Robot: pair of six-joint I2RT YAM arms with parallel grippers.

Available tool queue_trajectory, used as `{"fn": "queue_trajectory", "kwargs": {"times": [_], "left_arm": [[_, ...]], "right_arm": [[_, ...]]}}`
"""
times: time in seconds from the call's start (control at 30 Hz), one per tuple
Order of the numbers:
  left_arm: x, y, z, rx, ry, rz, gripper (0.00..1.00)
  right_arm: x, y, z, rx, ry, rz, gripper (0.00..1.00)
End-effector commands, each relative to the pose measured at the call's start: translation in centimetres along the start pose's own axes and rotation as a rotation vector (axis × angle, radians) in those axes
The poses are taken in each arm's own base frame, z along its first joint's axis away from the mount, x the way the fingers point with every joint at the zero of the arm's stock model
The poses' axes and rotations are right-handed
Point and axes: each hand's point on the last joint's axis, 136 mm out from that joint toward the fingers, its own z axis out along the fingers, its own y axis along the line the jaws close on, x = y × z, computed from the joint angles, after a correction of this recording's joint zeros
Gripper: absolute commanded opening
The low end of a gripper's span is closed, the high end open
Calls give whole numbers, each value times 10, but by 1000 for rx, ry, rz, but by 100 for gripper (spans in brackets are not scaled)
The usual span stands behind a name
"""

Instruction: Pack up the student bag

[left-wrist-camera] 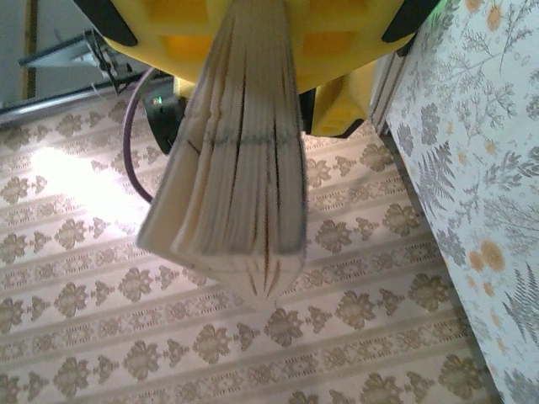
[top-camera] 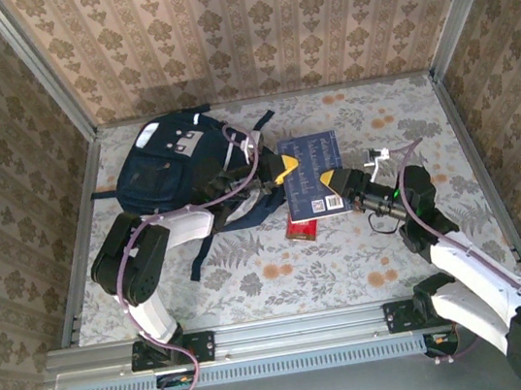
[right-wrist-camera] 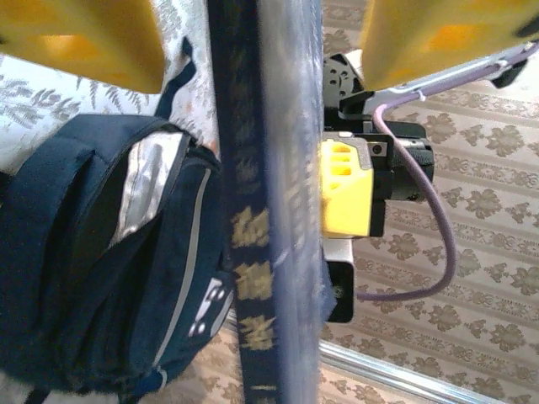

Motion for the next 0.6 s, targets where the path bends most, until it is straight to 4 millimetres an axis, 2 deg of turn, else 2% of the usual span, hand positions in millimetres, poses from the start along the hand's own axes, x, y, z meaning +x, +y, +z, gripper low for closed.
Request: {"fn": "queue_trajectory", "kwargs": {"times": [0.0,0.07,0.13,0.23,0.33,0.47,0.57], "left_arm": [[-15,-32,-6,64,-119,99,0],[-20,-27,-9,54,-183,84,1],[-26,-20,-13,41,-249,74,0],[-34,-25,-13,46,-318,94,0],[-37,-39,-9,69,-357,129,0],[-41,-42,-11,68,-429,139,0],[-38,-43,-6,69,-434,151,0]], "right_arm": [[-15,6,-9,-8,-116,-38,76],[-20,6,-13,-27,-170,-10,86],[-23,9,-16,-55,-223,4,90],[-20,15,-15,-76,-268,-4,92],[-18,21,-12,-102,-287,2,92],[-16,27,-9,-139,-324,26,88],[-17,29,-5,-152,-346,35,77]]}}
